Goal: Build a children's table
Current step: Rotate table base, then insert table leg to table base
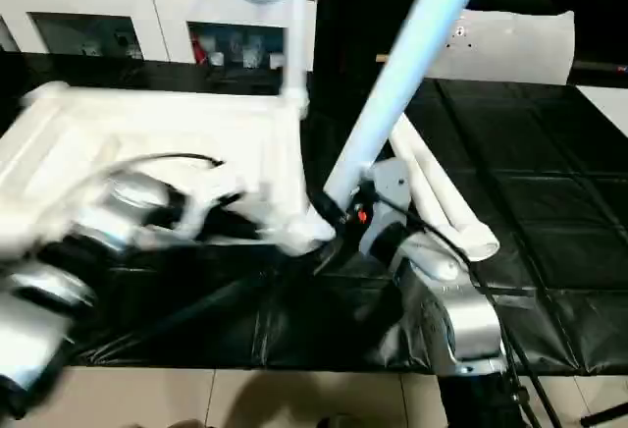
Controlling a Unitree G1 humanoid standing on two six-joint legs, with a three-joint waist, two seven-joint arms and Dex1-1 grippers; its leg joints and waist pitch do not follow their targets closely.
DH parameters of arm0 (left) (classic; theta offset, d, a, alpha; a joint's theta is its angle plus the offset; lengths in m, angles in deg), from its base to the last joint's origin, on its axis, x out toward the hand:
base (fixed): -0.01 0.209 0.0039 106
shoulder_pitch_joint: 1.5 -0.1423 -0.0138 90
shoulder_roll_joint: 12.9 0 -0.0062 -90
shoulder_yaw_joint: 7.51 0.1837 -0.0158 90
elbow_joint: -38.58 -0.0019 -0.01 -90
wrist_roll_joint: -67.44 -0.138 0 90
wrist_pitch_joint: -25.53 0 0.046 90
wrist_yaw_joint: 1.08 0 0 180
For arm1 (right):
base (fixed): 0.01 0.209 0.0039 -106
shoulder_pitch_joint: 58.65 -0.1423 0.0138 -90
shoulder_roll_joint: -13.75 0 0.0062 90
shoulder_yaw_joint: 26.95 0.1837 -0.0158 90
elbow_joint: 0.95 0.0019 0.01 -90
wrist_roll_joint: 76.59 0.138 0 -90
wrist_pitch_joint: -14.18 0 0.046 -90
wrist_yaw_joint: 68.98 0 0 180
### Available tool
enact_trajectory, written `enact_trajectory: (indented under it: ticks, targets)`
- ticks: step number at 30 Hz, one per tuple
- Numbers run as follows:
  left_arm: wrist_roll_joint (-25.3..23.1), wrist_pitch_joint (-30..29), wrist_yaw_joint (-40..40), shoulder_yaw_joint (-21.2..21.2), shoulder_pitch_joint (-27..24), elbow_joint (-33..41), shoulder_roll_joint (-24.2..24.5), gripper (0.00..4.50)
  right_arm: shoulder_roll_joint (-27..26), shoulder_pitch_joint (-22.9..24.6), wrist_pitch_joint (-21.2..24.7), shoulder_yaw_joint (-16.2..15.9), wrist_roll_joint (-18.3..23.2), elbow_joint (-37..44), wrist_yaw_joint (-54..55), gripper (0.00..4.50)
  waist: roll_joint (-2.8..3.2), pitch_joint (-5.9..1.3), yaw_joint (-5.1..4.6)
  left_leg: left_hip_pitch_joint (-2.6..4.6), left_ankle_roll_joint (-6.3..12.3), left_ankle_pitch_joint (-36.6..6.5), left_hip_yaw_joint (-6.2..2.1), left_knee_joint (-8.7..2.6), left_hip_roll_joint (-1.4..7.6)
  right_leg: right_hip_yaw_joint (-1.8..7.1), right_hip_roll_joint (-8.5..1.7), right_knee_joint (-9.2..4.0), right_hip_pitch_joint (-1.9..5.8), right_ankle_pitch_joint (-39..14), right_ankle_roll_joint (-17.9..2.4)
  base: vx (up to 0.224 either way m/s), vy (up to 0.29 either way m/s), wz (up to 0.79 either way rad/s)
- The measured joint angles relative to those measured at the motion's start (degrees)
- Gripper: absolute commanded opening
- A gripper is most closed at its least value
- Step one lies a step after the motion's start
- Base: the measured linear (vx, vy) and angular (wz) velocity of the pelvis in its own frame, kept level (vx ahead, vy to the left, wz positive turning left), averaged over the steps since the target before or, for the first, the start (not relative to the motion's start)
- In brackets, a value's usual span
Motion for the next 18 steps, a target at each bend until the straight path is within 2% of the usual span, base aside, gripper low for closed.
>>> enact_trajectory:
  ticks: [5,7,8,11,13,15,17,18]
  targets:
    - [1.1,-9.8,-4.7,-2.2,-5.4,11.7,-0.7,0.00,-0.4,0.0,0.1,0.0,0.1,0.0,0.0,1.93,0.03,0.00,0.04,-0.01,-0.03,0.0,-0.01,-0.11,0.03,-0.04,0.03,-0.05,-0.02,0.0,0.0,0.000,0.000,0.00]
    - [0.8,-11.3,-4.9,-2.1,-7.5,15.8,-0.6,0.00,-0.4,0.0,0.2,0.0,0.1,0.0,0.0,1.93,0.03,0.00,0.14,0.01,-0.02,0.0,-0.02,-0.11,0.03,-0.06,0.03,-0.15,-0.03,0.0,0.0,0.000,0.000,0.00]
    - [0.6,-11.5,-4.8,-1.9,-8.7,17.9,-0.4,0.00,-0.5,0.0,0.3,0.0,0.2,0.0,0.0,1.93,0.02,0.00,0.18,0.01,-0.01,0.0,-0.03,-0.10,0.02,-0.06,0.02,-0.19,-0.03,0.0,0.0,0.000,0.000,0.00]
    - [-2.0,-3.8,-4.2,1.5,-11.5,22.3,2.8,0.00,-0.5,-0.1,0.3,0.0,0.3,-0.1,0.0,1.93,0.02,0.00,0.10,-0.02,0.00,0.0,-0.05,-0.24,0.02,-0.08,0.03,-0.38,-0.02,0.0,0.0,0.000,0.000,0.00]
    - [-2.6,-1.8,-3.8,2.1,-12.2,23.2,3.7,0.00,-0.3,-0.1,0.3,0.0,0.3,-0.1,0.0,1.93,0.02,0.00,0.19,0.02,0.00,0.0,-0.05,-0.28,0.03,-0.10,0.04,-0.40,-0.03,0.0,0.0,0.000,0.000,0.00]
    - [-2.9,-2.6,-4.0,2.3,-12.9,24.8,4.2,0.00,-0.4,-0.1,0.3,0.0,0.2,-0.2,0.0,1.93,0.02,0.00,0.21,0.01,-0.01,0.0,-0.05,-0.29,0.03,-0.10,0.04,-0.40,-0.03,0.0,0.0,0.000,0.000,0.00]
    - [-2.9,-5.3,-4.3,2.3,-13.4,26.8,4.8,0.44,-0.3,-0.1,0.3,0.0,0.2,-0.2,0.0,1.93,0.02,0.00,-0.03,0.00,-0.01,0.0,-0.03,-0.30,0.03,-0.08,0.04,-0.40,-0.03,0.0,0.0,0.000,0.000,0.00]
    - [-2.9,-6.2,-4.3,2.2,-13.5,27.3,5.1,0.44,-0.3,-0.1,0.3,0.0,0.1,-0.2,0.0,1.93,0.02,0.00,-0.12,-0.02,-0.01,0.0,-0.02,-0.32,0.02,-0.07,0.04,-0.40,-0.02,0.0,0.0,0.000,0.000,0.00]
